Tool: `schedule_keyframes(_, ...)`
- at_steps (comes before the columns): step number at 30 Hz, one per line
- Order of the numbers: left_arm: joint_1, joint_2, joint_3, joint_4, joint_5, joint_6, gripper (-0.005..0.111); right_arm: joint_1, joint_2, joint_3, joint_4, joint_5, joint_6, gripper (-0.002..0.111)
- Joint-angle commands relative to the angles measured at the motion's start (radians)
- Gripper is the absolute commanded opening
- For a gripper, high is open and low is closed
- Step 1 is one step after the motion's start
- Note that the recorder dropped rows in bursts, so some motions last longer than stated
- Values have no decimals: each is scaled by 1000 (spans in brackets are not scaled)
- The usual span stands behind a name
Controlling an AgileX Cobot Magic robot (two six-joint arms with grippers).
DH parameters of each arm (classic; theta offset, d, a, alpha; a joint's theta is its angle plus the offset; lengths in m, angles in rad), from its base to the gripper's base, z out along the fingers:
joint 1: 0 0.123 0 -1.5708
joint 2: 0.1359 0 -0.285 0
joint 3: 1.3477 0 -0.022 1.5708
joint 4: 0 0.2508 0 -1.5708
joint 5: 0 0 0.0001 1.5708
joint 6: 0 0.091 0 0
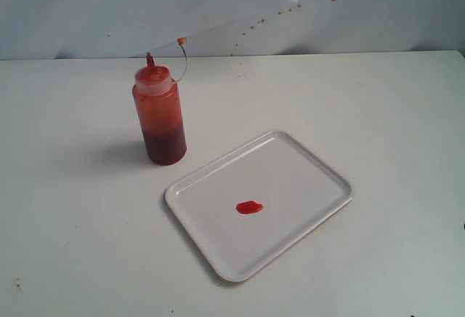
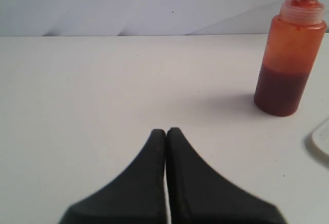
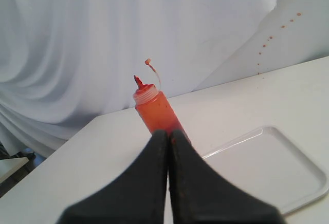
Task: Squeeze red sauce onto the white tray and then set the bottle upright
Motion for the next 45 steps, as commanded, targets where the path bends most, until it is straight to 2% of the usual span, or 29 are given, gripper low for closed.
schedule_keyframes(1,-6,-4,5,3,-6,10,1,0,-6,4,3,4,-3,0)
schedule_keyframes(16,-6,-4,5,3,-6,8,1,0,-9,4,0,4,-33,0)
schedule_keyframes(18,-6,-4,5,3,-6,11,1,-25,-13,4,0,11,-56,0)
schedule_keyframes(20,-6,-4,5,3,-6,11,1,-133,-20,4,0,9,-131,0)
schedule_keyframes(23,-6,-4,5,3,-6,11,1,-391,-22,4,0,81,-310,0)
schedule_keyframes(25,-6,-4,5,3,-6,11,1,-520,-22,4,0,133,-440,0)
schedule_keyframes(27,-6,-4,5,3,-6,8,1,-579,-22,4,0,158,-551,0)
schedule_keyframes(29,-6,-4,5,3,-6,8,1,-586,-26,4,0,179,-641,0)
schedule_keyframes(34,-6,-4,5,3,-6,10,1,-586,-38,4,0,308,-656,0)
schedule_keyframes(45,-6,-4,5,3,-6,10,1,-586,-38,4,59,309,-634,0)
